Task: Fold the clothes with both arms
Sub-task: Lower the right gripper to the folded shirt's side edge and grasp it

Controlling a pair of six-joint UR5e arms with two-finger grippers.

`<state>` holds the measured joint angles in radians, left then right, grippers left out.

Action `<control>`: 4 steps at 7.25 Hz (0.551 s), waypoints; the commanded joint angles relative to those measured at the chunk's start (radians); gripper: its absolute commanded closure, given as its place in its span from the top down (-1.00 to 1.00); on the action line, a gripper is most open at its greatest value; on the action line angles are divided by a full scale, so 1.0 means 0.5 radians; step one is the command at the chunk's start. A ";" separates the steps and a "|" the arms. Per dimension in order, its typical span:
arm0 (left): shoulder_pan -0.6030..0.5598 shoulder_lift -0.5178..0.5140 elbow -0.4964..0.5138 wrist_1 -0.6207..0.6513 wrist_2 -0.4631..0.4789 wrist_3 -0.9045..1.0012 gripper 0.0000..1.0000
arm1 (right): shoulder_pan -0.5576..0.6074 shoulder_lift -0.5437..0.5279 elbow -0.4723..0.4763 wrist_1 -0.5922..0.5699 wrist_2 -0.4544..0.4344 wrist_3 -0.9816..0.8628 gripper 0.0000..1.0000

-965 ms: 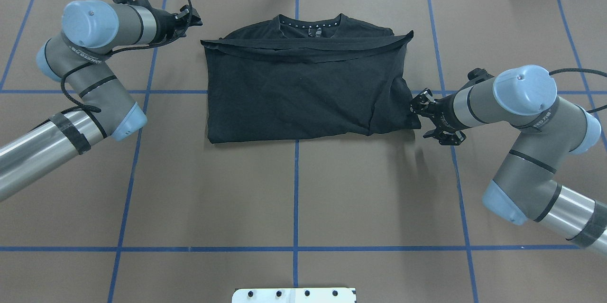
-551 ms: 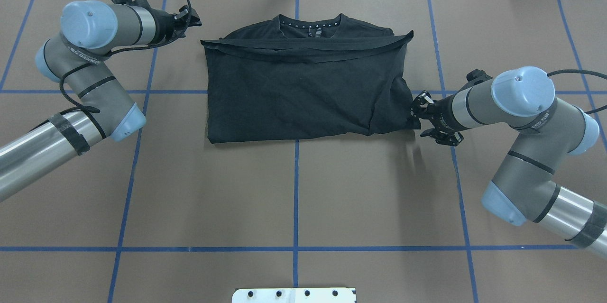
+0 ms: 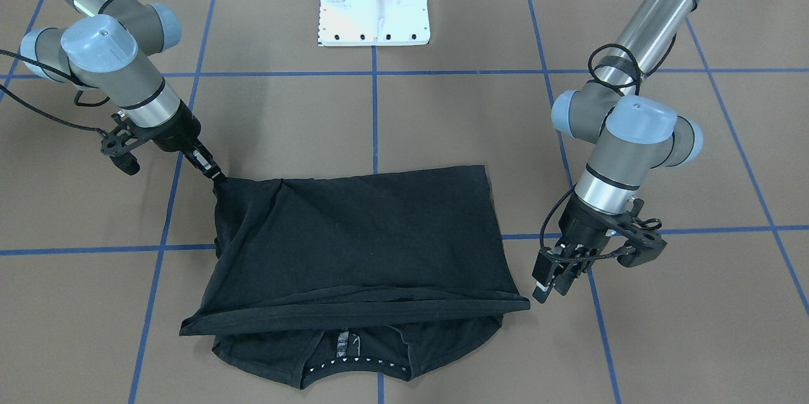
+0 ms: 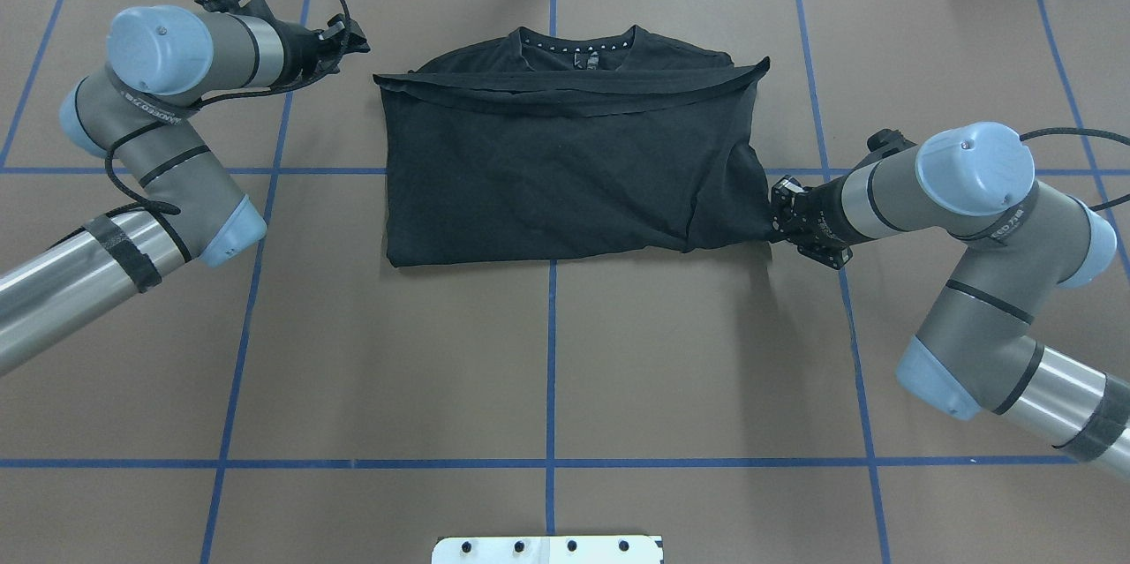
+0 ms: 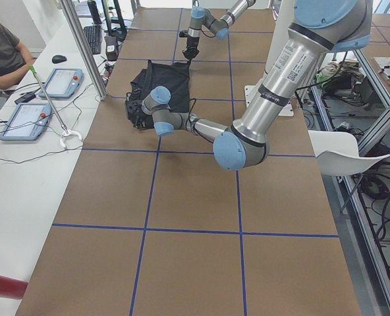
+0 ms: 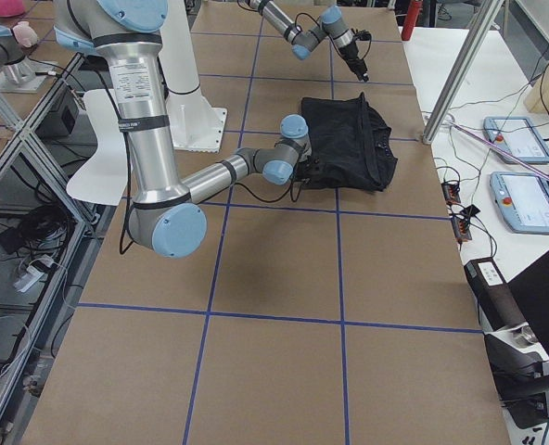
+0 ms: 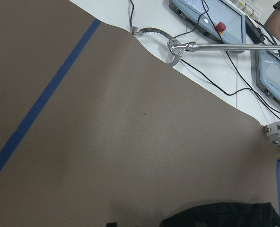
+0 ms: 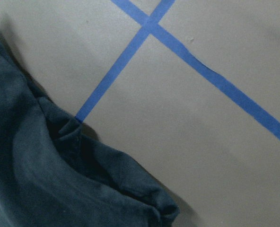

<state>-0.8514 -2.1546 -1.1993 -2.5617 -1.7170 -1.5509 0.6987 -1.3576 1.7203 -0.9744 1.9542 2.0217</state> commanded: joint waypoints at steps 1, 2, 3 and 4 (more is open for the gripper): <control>0.000 0.002 -0.001 -0.003 -0.002 0.000 0.24 | 0.011 -0.021 0.084 -0.009 0.082 0.000 -1.00; 0.000 0.005 -0.007 -0.003 -0.002 0.000 0.24 | 0.011 -0.128 0.209 -0.015 0.119 0.000 -1.00; 0.000 0.023 -0.028 -0.003 -0.002 0.000 0.24 | 0.011 -0.259 0.362 -0.021 0.123 0.006 -1.00; 0.000 0.057 -0.077 0.000 -0.005 0.000 0.24 | 0.002 -0.401 0.506 -0.027 0.135 0.031 -1.00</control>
<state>-0.8514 -2.1421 -1.2155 -2.5629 -1.7184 -1.5509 0.7027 -1.4762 1.8853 -0.9841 2.0130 2.0267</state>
